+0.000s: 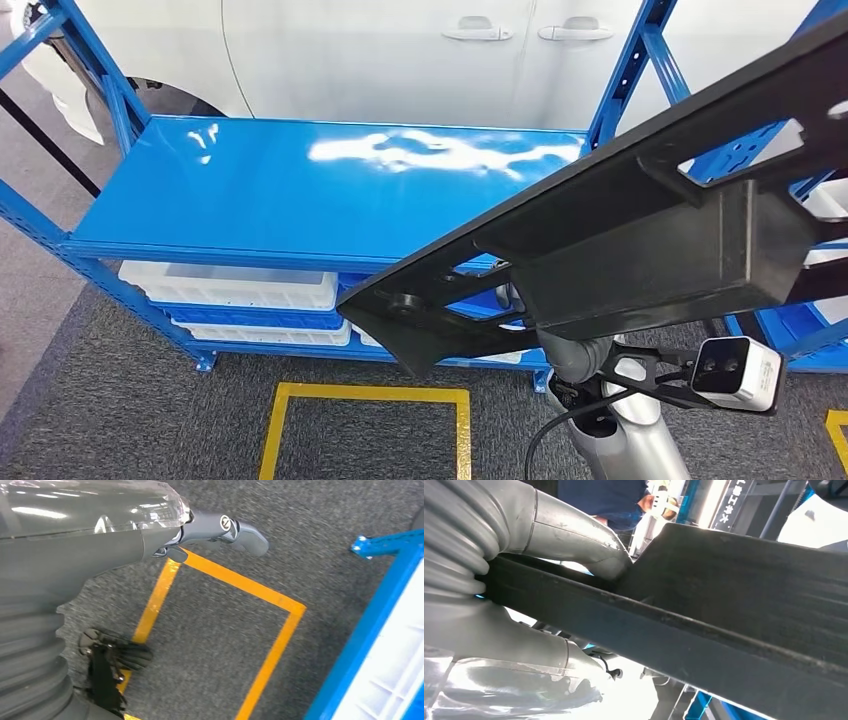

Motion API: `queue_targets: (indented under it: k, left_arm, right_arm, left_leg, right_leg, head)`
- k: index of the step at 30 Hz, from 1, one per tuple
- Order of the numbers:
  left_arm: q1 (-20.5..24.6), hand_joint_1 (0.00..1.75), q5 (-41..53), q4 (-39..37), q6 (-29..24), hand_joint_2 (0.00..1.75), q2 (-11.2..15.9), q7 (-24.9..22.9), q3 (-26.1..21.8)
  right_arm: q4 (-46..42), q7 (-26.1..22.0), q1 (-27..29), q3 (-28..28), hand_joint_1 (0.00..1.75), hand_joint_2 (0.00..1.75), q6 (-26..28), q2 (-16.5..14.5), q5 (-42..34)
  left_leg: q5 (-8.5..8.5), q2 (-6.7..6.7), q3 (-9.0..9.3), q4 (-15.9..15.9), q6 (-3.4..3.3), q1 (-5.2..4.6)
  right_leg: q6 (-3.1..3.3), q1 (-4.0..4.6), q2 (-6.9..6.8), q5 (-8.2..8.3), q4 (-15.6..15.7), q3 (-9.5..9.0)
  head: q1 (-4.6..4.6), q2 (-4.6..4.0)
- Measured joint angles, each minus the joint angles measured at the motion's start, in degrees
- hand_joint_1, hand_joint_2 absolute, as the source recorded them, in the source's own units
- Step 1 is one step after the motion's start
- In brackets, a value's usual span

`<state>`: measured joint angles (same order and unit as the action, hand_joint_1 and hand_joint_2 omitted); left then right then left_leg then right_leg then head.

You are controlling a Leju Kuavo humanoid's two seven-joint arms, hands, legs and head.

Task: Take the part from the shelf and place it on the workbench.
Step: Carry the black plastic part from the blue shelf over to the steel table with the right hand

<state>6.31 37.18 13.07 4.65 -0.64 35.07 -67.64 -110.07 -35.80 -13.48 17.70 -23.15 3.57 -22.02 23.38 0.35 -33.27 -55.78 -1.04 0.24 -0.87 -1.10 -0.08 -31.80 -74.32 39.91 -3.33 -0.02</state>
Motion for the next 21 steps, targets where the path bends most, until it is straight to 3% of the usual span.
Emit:
queue_targets:
  k: [2,4,5,7,8,10,12,13,14,15,17,19,21]
  left_arm:
    - [0.0,0.0,0.03,0.0,-0.21,1.75,0.01,-0.09,0.01]
    - [0.0,0.0,0.04,0.0,-0.25,1.75,0.04,-0.07,0.01]
    - [-0.02,0.0,0.03,0.0,-0.25,1.75,0.05,-0.04,0.01]
    - [-0.18,0.0,0.03,0.0,-0.24,1.75,0.04,0.0,0.01]
    - [-0.3,0.0,0.03,-0.01,-0.24,1.75,0.04,-0.01,0.01]
    - [-0.49,0.0,0.04,-0.02,-0.24,1.75,0.03,-0.01,0.02]
    - [-0.53,0.0,0.03,-0.02,-0.24,1.75,0.03,-0.01,0.02]
    - [-0.53,0.0,0.03,-0.02,-0.24,1.75,0.04,-0.01,0.01]
    - [-0.53,0.0,0.03,-0.02,-0.24,1.75,0.04,-0.01,0.02]
    - [-0.53,0.0,0.04,-0.02,-0.24,1.75,0.03,-0.01,0.02]
    - [-0.47,0.0,0.04,-0.01,-0.24,1.75,0.04,-0.01,0.02]
    - [-0.29,0.0,0.04,0.0,-0.27,1.75,0.09,0.05,0.02]
    - [-0.21,0.0,0.03,0.0,-0.33,1.75,0.11,0.18,0.03]
  right_arm:
    - [0.0,0.16,-0.94,0.0,1.75,1.75,0.39,0.05,-0.25]
    - [0.01,0.31,-1.96,0.01,1.75,1.75,0.6,0.14,-0.68]
    - [0.03,0.34,-2.3,0.02,1.75,1.75,0.62,0.2,-0.89]
    - [0.12,0.4,-2.66,0.03,1.75,1.75,0.63,0.31,-1.12]
    - [0.18,0.44,-2.85,0.04,1.75,1.75,0.64,0.32,-1.15]
    - [0.25,0.52,-3.19,0.04,1.75,1.75,0.62,0.32,-1.15]
    - [0.27,0.54,-3.32,0.04,1.75,1.75,0.61,0.32,-1.15]
    - [0.3,0.54,-3.33,0.04,1.75,1.75,0.61,0.32,-1.15]
    - [0.34,0.56,-3.33,0.04,1.75,1.75,0.61,0.32,-1.15]
    - [0.39,0.6,-3.32,0.04,1.75,1.75,0.62,0.32,-1.15]
    - [0.45,0.67,-3.35,0.04,1.75,1.75,0.64,0.32,-1.21]
    - [0.47,0.6,-3.47,0.07,1.75,1.75,0.88,0.33,-1.49]
    - [0.55,0.44,-3.71,0.24,1.75,1.75,1.34,0.35,-1.85]
  left_leg:
    - [-0.65,0.01,-1.82,-1.13,0.51,0.2]
    - [-1.12,-0.04,-3.22,-2.39,1.18,0.23]
    - [-1.44,-0.09,-3.63,-2.72,1.55,0.19]
    - [-2.14,-0.19,-3.98,-2.71,2.39,0.35]
    - [-1.72,-0.23,-4.3,-2.98,2.77,0.49]
    - [2.14,-0.27,-5.68,-6.3,3.42,0.75]
    - [7.74,-0.26,-7.69,-13.42,3.85,0.8]
    - [9.25,-0.26,-8.27,-16.82,3.98,0.81]
    - [9.45,-0.26,-8.1,-18.9,4.02,0.81]
    - [8.46,-0.26,-6.95,-19.01,3.98,0.81]
    - [5.57,-0.28,-1.72,-13.34,3.61,0.8]
    - [5.57,-0.33,4.29,-4.86,2.95,0.51]
    - [6.36,-0.39,6.44,-0.83,2.24,0.09]
  right_leg:
    - [-0.34,-0.4,0.0,2.3,6.12,-5.03]
    - [-0.09,-0.29,0.2,1.94,12.97,-9.55]
    - [0.25,-0.13,0.31,1.34,14.63,-10.43]
    - [1.22,0.11,0.32,1.85,14.99,-10.01]
    - [1.72,0.1,0.21,2.4,15.07,-9.61]
    - [2.58,-0.04,-0.02,3.76,15.34,-8.4]
    - [2.88,0.05,-0.11,5.04,15.31,-6.81]
    - [2.87,0.1,-0.13,5.68,15.27,-5.95]
    - [2.83,0.15,-0.15,6.32,15.24,-5.08]
    - [2.74,0.18,-0.16,6.96,15.21,-4.25]
    - [2.46,0.22,-0.16,8.11,15.17,-2.93]
    - [1.93,0.31,-0.16,9.14,15.21,-2.21]
    - [1.21,0.27,-0.22,10.22,15.56,-2.07]
  head:
    - [0.0,0.0]
    - [-0.01,0.0]
    - [-0.02,0.0]
    - [-0.02,0.0]
    - [-0.03,0.0]
    - [-0.03,0.0]
    - [-0.03,0.0]
    - [-0.03,0.0]
    - [-0.03,0.0]
    - [-0.03,0.0]
    - [-0.04,0.0]
    - [-0.04,0.0]
    - [-0.03,0.0]
